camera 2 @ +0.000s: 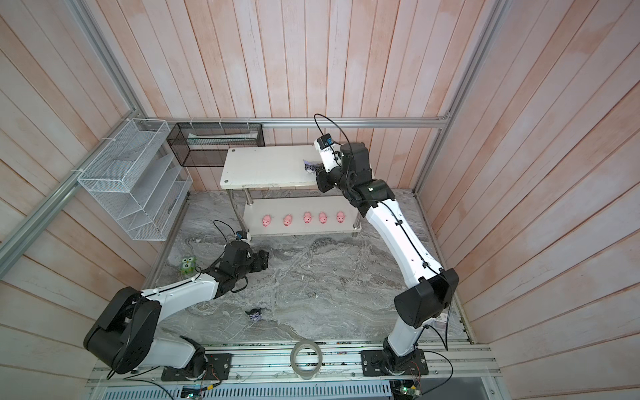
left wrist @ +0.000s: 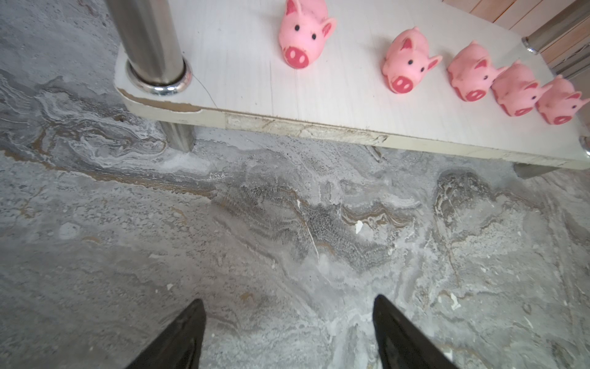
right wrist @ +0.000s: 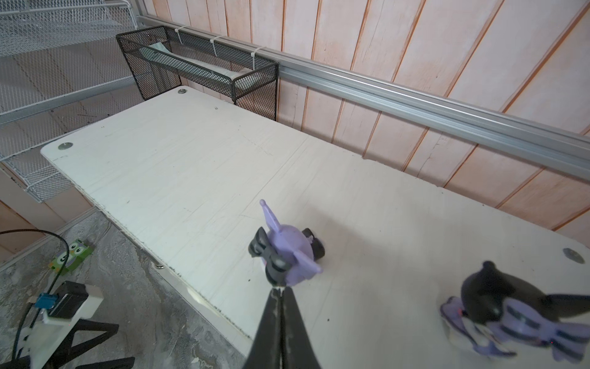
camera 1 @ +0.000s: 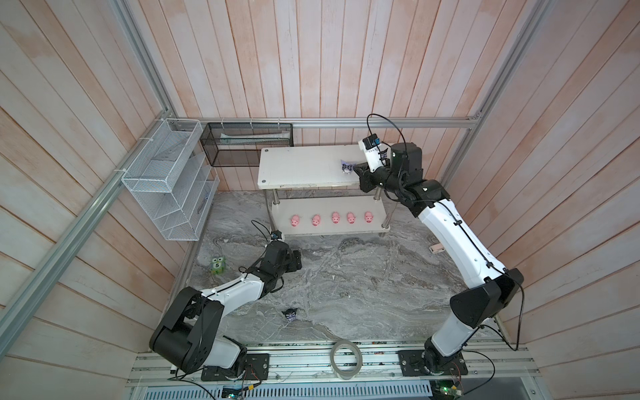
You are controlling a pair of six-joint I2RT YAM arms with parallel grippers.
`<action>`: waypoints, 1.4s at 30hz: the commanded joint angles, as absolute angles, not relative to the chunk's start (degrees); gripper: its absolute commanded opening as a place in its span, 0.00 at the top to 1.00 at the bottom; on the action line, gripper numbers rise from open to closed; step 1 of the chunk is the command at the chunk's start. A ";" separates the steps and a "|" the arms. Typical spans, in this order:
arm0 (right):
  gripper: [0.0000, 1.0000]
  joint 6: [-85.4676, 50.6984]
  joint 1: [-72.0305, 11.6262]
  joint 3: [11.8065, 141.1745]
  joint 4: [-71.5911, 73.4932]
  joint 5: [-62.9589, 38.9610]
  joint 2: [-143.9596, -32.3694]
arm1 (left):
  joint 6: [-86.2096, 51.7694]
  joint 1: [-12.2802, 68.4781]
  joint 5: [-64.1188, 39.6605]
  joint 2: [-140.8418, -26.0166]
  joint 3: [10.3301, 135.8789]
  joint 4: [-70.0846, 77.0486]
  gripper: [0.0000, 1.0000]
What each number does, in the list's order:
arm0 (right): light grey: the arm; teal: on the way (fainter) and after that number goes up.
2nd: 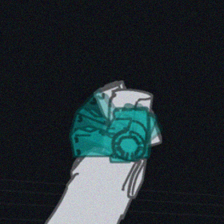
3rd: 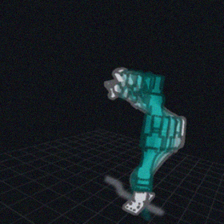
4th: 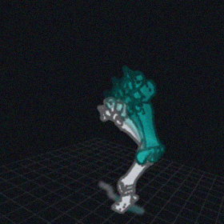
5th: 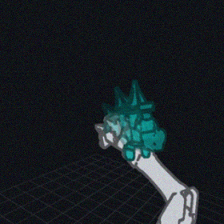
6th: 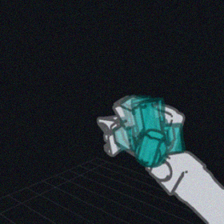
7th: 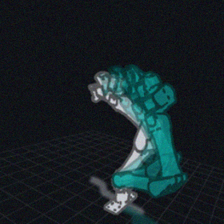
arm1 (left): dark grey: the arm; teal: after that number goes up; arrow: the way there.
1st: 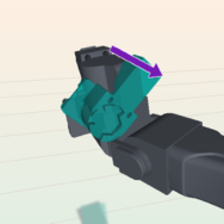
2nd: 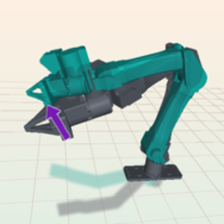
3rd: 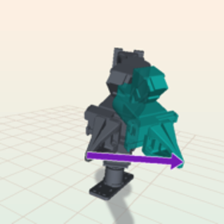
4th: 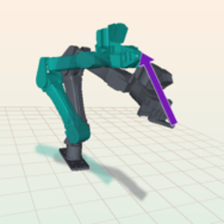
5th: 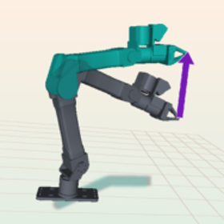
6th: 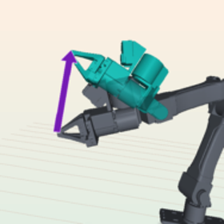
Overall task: Organize plastic toys on shelves
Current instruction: Rotate the plastic toy at the shelf.
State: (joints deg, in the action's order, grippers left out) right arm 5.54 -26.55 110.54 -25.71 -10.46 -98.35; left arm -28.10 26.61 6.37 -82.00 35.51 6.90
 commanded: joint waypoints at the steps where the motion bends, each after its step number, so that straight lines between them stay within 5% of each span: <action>1: 0.94 4.97 -25.93 112.52 -25.31 -11.25 -99.35 | -27.49 26.32 6.33 -82.29 36.12 6.98 0.17; 42: 0.93 5.37 -24.70 120.82 -28.04 -12.92 -105.35 | -27.43 25.77 6.06 -83.53 36.30 6.96 0.17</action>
